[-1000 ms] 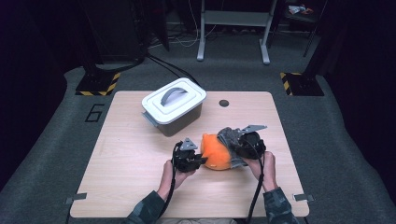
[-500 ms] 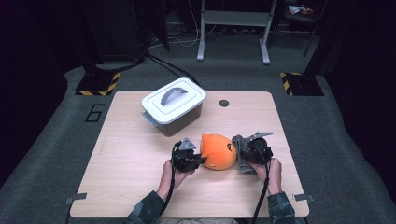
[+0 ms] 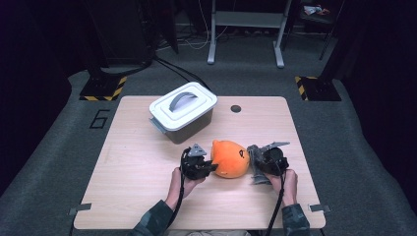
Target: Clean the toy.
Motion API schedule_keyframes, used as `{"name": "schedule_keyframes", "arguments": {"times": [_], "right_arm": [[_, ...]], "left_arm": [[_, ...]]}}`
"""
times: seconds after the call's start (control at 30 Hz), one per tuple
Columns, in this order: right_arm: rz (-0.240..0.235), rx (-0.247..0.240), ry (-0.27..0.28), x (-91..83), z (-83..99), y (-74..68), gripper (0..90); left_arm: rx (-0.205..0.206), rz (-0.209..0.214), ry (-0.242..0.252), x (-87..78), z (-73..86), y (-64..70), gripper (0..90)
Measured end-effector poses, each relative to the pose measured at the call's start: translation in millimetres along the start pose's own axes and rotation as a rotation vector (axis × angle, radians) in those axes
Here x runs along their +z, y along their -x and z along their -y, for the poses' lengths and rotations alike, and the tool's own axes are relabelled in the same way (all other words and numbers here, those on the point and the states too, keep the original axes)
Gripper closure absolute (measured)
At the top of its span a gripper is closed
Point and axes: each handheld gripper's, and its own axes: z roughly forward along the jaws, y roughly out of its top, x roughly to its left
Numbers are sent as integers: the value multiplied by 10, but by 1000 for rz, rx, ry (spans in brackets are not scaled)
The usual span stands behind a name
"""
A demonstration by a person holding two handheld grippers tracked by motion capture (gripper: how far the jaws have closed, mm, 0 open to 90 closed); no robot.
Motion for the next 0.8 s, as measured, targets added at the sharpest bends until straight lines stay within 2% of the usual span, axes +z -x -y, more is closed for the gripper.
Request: {"name": "schedule_keyframes", "arguments": {"times": [0.13, 0.17, 0.2, 0.27, 0.37, 0.47, 0.57, 0.6, 0.73, 0.8], "right_arm": [[16, 3, 73, -226, -53, 15, 709], [14, 2, 92, -290, -76, 1, 709], [20, 3, 110, -352, -106, -24, 709], [13, -22, 143, -470, -166, -89, 709], [-27, -73, 185, -576, -269, -231, 709], [-70, -124, 175, -556, -357, -391, 709], [-74, -136, 134, -429, -409, -498, 709], [-57, -144, 133, -385, -415, -508, 710], [-88, -116, 136, -328, -416, -447, 710], [-90, -122, 134, -316, -417, -437, 710]], "left_arm": [[3, 1, 4, 5, -32, 8, 763], [11, -2, 0, 4, -42, 7, 763], [3, 1, 3, 8, -46, 12, 763], [8, -1, 2, 7, -57, 4, 762], [7, -2, 2, 8, -64, -5, 762], [4, 5, 10, 12, -79, -6, 761], [25, -8, 10, 23, -96, 2, 758], [25, -9, 10, 26, -95, -5, 755], [15, 6, 20, 16, -59, -53, 706], [16, 8, 26, 7, -50, -68, 672]]}}
